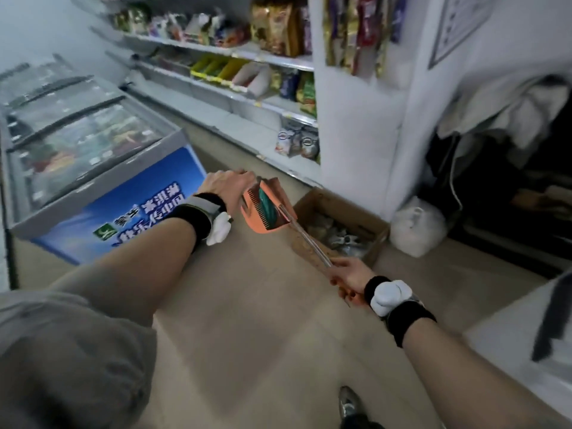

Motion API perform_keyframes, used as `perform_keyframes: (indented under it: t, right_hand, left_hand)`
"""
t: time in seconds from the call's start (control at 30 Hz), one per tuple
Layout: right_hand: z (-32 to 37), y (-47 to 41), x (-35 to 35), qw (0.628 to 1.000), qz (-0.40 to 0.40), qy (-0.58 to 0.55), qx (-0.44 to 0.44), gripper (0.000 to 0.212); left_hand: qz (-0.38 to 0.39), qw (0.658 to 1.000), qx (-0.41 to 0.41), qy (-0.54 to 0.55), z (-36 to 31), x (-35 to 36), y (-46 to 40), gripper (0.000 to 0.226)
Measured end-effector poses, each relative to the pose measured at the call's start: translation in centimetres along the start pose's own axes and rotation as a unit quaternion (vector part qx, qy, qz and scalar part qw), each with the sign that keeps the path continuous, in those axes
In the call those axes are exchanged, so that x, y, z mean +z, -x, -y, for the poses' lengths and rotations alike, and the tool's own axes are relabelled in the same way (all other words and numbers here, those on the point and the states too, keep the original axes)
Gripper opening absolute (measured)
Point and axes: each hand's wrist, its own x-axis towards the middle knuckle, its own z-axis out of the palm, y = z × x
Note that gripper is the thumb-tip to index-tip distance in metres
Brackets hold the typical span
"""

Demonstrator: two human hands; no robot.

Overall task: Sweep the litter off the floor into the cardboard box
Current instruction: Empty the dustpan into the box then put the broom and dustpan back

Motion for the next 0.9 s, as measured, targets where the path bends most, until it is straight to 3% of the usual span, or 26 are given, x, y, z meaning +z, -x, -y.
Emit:
perform_keyframes:
  t: [0.07, 0.27, 0.37, 0.47, 0.73, 0.9]
  right_hand:
    - [-0.7, 0.0, -1.6, 0.999, -0.022, -0.022, 0.013, 0.023]
    - [-2.8, -1.6, -6.9, 0.993, -0.076, -0.074, 0.057, 0.037]
    - [-3.6, -1.5, -8.5, 0.991, -0.096, -0.069, 0.059, 0.024]
    - [-3.8, -1.2, -9.5, 0.989, -0.115, -0.059, 0.076, 0.011]
    - [-3.9, -0.8, -9.7, 0.979, -0.16, -0.081, 0.1, 0.011]
    - [-3.1, -0.9, -7.9, 0.977, -0.181, -0.084, 0.078, 0.015]
  left_hand:
    - [0.016, 0.999, 0.035, -0.026, -1.6, -0.5, -2.8, 0.013]
    - [0.086, 0.978, 0.129, -0.137, -6.5, -0.3, -9.8, 0.047]
    - [0.112, 0.956, 0.196, -0.187, -8.2, 0.5, -12.0, 0.054]
    - [0.125, 0.929, 0.257, -0.237, -9.7, 1.2, -13.2, 0.047]
    - [0.15, 0.867, 0.34, -0.332, -10.3, 2.2, -14.0, 0.044]
    - [0.149, 0.868, 0.351, -0.318, -9.7, 3.1, -13.7, 0.036]
